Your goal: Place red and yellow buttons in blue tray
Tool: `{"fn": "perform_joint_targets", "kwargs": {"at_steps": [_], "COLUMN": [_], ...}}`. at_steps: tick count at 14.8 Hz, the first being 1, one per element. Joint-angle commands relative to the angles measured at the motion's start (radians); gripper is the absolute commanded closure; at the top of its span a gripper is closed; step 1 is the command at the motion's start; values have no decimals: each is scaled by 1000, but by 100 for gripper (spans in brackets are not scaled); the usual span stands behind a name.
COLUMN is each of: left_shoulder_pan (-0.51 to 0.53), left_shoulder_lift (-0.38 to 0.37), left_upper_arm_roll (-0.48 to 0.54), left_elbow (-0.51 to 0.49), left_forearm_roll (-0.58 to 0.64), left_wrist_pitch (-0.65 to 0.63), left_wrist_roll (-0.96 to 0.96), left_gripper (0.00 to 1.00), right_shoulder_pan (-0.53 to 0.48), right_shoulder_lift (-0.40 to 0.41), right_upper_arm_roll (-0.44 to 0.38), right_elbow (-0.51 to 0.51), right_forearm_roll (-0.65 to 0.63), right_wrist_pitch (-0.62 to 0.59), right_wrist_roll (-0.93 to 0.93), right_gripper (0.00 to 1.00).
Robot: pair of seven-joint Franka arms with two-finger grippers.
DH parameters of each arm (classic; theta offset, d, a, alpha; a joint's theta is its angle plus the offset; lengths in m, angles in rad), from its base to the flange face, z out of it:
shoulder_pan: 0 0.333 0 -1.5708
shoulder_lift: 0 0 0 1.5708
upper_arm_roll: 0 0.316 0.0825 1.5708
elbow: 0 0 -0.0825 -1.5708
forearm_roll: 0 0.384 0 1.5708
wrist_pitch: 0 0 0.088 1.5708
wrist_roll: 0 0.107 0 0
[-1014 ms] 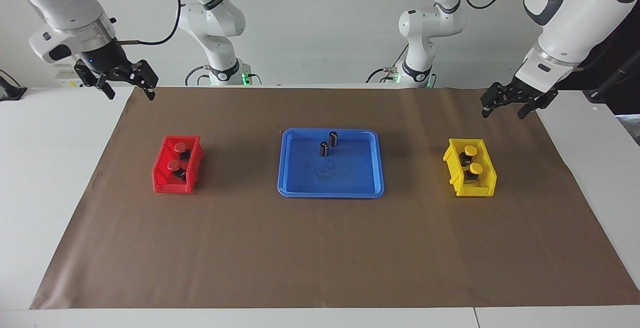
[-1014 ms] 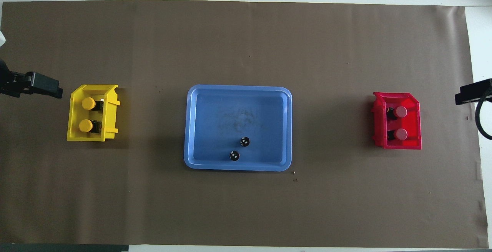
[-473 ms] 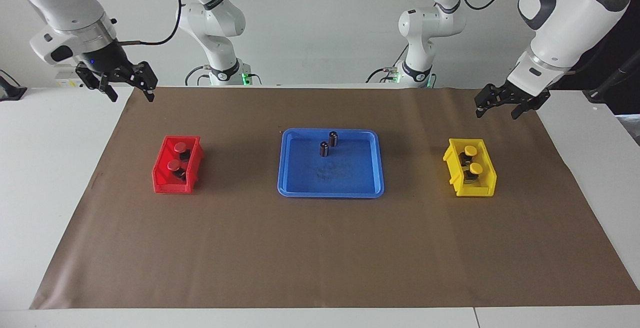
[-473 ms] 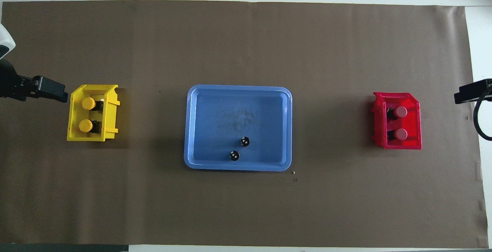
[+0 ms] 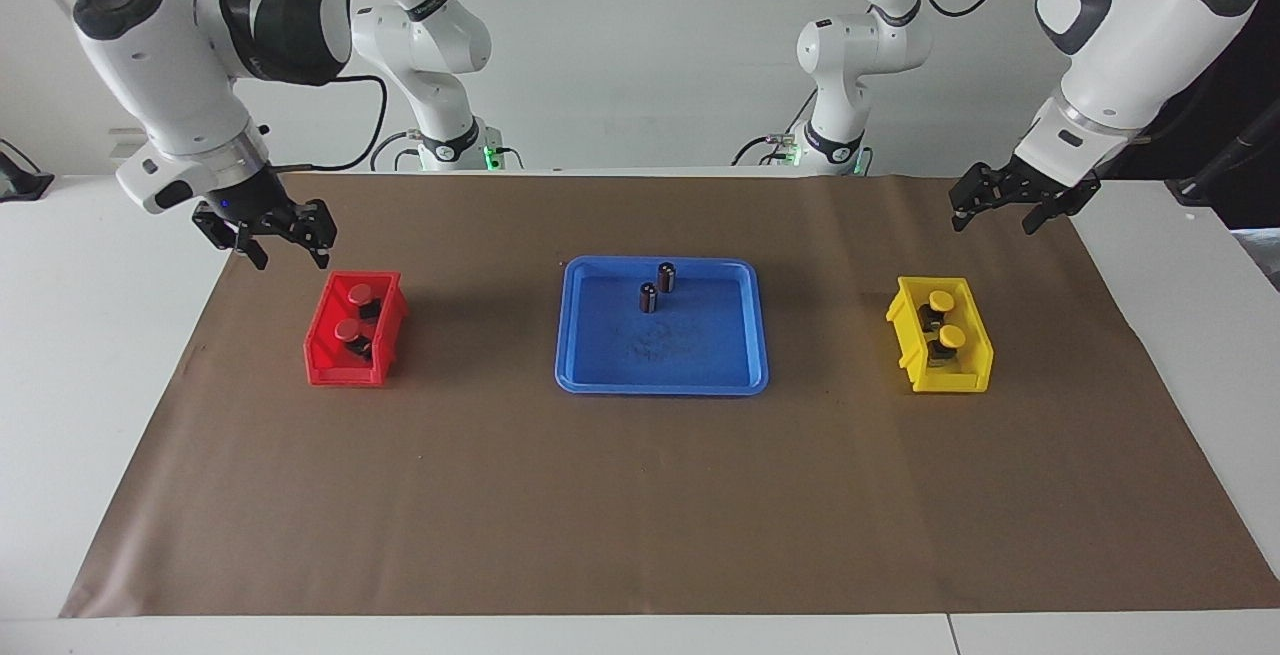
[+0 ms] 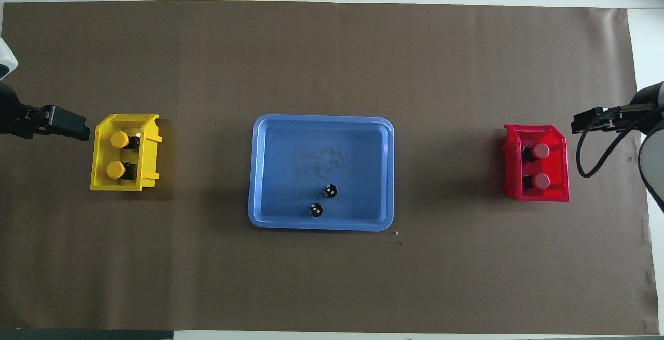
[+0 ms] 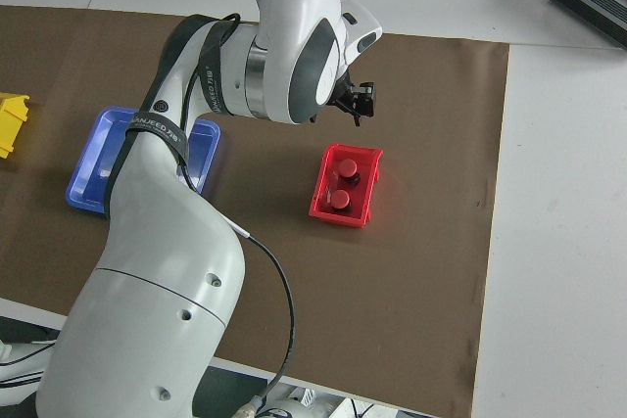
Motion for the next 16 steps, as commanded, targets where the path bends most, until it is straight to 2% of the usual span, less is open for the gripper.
{"fn": "perform_joint_targets", "kwargs": {"at_steps": [1,6,16], "left_shoulder_pan": [-3,-2,-2], "left_shoulder_lift": [-29,-52,-66], "left_upper_arm_roll": [7,7,11], "left_elbow": [-44,-102,-126], "left_forearm_roll": [-3,-3,-3], "left_wrist_pitch": [13,51,85], "left_wrist_roll": [3,8,6], "left_gripper": [0,0,0], "right_shoulder_pan": [-5,-5,-16], "right_shoulder_lift": [59,76,45], "right_upper_arm_roll": [3,4,3], "right_elbow": [-41,-193,-331], "right_forearm_roll": [16,16,14], "right_wrist_pitch": [107,322,392], "right_wrist_roll": [-18,-16,-51], "right_gripper": [25,29,31]}}
